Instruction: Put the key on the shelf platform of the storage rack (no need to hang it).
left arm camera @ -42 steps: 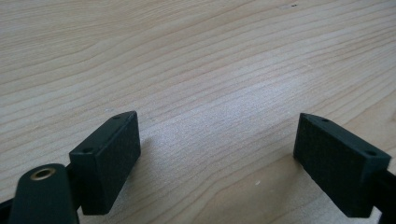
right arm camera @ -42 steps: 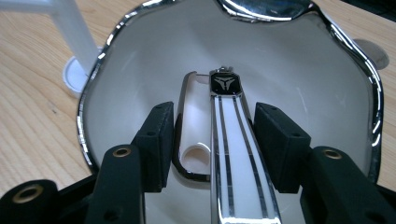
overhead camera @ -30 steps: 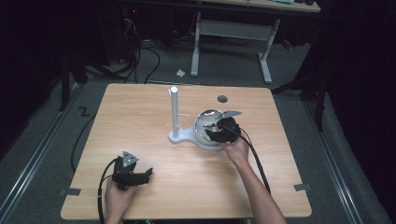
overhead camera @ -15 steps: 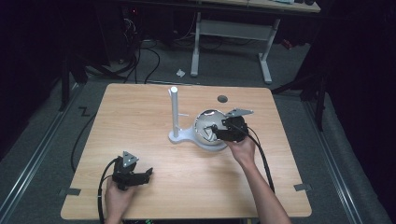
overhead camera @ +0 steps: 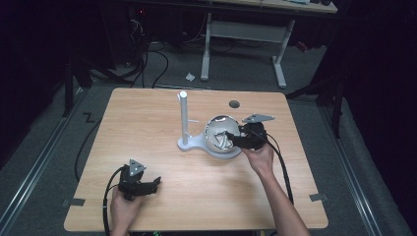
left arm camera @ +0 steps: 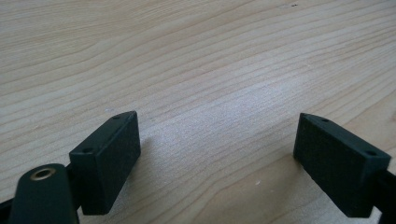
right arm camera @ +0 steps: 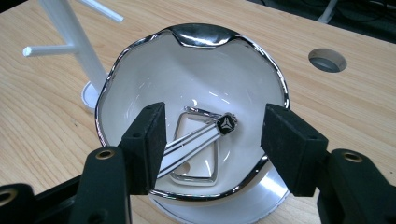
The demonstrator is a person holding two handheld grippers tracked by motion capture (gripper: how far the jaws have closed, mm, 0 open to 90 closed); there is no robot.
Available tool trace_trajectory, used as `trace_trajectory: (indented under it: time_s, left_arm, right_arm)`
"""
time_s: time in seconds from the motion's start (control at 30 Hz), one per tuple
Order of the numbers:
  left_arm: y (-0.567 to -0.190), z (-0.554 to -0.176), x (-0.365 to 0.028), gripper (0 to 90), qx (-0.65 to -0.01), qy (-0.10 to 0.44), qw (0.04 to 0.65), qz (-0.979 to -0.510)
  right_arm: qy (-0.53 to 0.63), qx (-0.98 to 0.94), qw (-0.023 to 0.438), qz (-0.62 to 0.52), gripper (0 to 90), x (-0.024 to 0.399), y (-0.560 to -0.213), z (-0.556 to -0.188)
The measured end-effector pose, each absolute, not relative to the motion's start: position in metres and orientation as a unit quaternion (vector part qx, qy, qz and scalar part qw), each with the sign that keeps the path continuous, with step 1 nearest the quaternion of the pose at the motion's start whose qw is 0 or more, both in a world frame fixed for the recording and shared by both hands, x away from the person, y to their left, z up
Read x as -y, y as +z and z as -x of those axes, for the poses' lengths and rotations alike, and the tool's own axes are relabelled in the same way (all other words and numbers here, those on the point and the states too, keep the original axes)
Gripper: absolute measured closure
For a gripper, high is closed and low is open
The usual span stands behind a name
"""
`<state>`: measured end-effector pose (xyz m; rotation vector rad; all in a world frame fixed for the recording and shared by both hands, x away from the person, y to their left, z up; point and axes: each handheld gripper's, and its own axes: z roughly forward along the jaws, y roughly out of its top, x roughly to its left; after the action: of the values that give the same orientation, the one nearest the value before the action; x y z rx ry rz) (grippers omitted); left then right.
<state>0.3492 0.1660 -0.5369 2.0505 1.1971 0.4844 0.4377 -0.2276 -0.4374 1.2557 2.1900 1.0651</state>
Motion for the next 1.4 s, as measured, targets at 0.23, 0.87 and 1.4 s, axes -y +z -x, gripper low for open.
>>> trace_trajectory:
  time_s: [0.23,0.87,1.4]
  left_arm:
    - [-0.537,-0.349,-0.166,15.1,-0.463,0.187,0.352,-0.792]
    - [-0.537,-0.349,-0.166,15.2,-0.463,0.188,0.352,-0.792]
    - [-0.537,-0.349,-0.166,15.2,-0.463,0.187,0.352,-0.792]
  right_arm:
    - [0.384,-0.778,0.201,-0.455,40.9,0.235,-0.436,-0.435]
    - [0.389,-0.762,0.202,-0.477,42.1,0.265,-0.441,-0.42]
    - [0.389,-0.757,0.225,-0.474,42.3,0.279,-0.43,-0.4]
